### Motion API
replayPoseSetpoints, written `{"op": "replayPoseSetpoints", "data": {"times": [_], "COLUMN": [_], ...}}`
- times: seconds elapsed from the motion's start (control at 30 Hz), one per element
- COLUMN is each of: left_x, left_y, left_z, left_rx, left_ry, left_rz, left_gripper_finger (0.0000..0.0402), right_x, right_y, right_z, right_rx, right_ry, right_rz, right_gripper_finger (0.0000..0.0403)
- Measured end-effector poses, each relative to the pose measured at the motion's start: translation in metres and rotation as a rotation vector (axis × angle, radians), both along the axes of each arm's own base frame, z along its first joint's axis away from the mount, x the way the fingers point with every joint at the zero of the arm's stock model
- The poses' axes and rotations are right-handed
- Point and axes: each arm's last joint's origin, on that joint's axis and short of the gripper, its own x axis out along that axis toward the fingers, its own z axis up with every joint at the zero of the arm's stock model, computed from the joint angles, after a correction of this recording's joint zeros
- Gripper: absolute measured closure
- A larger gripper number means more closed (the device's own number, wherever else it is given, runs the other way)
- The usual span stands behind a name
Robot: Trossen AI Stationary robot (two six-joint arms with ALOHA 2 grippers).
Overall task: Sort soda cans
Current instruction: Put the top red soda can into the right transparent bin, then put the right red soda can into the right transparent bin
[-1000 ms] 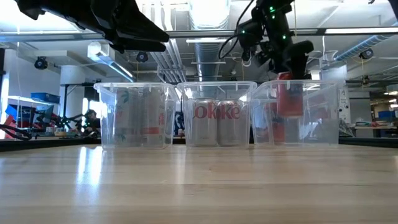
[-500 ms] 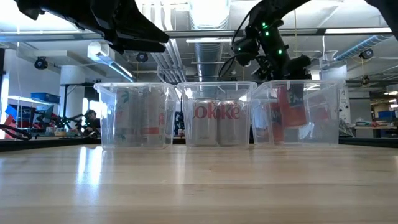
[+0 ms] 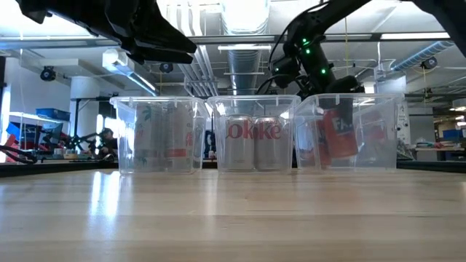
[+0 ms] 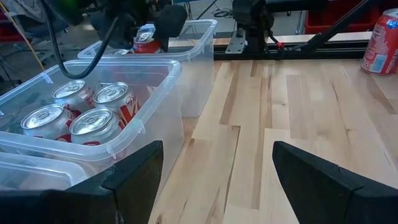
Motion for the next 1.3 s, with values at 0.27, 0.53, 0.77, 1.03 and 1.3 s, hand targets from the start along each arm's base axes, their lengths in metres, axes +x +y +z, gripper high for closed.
{"op": "replayPoseSetpoints", "data": {"times": [0.27,0.53,0.77,1.03,1.3], "left_x": [0.000,0.000,0.000,-0.002,-0.001], "left_y": [0.000,0.000,0.000,0.000,-0.002], "left_z": [0.000,0.000,0.000,0.003,0.022], "left_rx": [0.000,0.000,0.000,-0.004,0.003], "left_ry": [0.001,0.001,0.001,-0.013,-0.061], "left_rz": [0.000,0.000,0.000,0.000,-0.056], "left_gripper_finger": [0.0116,0.0116,0.0116,0.0116,0.0116], "right_x": [-0.002,-0.005,-0.007,-0.019,-0.025], "right_y": [-0.004,-0.005,-0.004,0.024,0.116], "right_z": [-0.002,-0.005,0.000,0.047,0.105], "right_rx": [0.007,0.008,-0.030,-0.141,-0.074], "right_ry": [-0.014,0.002,0.008,-0.109,-0.446], "right_rz": [-0.067,-0.080,-0.088,-0.138,-0.228], "right_gripper_finger": [0.0085,0.0066,0.0071,0.0062,0.0072]}}
